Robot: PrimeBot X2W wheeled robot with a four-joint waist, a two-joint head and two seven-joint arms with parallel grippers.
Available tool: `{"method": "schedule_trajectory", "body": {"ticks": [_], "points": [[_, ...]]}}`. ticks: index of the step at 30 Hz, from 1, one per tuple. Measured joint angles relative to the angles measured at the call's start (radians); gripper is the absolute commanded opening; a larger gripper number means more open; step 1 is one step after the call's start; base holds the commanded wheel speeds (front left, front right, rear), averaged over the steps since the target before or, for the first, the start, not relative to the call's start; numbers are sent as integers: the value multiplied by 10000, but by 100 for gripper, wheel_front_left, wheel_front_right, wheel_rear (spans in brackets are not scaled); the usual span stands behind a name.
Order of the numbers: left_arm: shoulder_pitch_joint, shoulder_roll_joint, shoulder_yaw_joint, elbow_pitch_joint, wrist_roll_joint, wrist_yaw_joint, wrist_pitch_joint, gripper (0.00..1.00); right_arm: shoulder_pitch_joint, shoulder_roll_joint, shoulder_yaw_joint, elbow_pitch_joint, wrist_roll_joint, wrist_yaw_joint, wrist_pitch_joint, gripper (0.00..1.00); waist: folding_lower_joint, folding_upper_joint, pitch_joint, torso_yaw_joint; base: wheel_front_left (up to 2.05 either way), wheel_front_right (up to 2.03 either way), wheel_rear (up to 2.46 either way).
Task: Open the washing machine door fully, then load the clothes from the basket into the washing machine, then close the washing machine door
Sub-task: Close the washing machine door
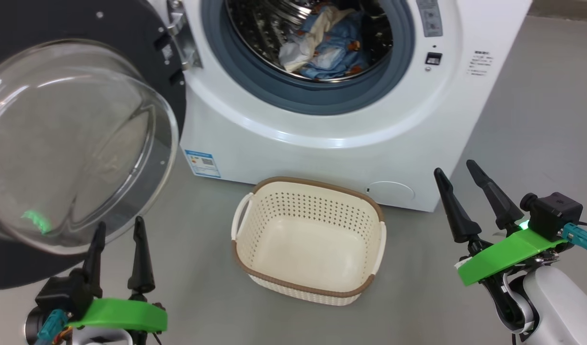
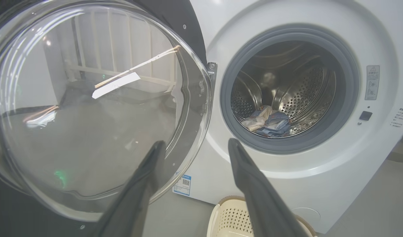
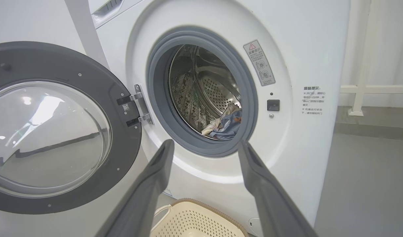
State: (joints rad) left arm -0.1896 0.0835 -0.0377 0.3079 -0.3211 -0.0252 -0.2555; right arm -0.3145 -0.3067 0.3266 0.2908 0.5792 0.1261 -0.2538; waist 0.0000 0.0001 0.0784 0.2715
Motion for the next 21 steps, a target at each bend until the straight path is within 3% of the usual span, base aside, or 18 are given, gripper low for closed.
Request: {"method": "schedule_trajectory", "body": {"ticks": [21], "points": [[144,-36,77,6,61,86,0,100,157,6,75,46,104,0,0,100,0,0,-154,1463,0,0,0]]}}
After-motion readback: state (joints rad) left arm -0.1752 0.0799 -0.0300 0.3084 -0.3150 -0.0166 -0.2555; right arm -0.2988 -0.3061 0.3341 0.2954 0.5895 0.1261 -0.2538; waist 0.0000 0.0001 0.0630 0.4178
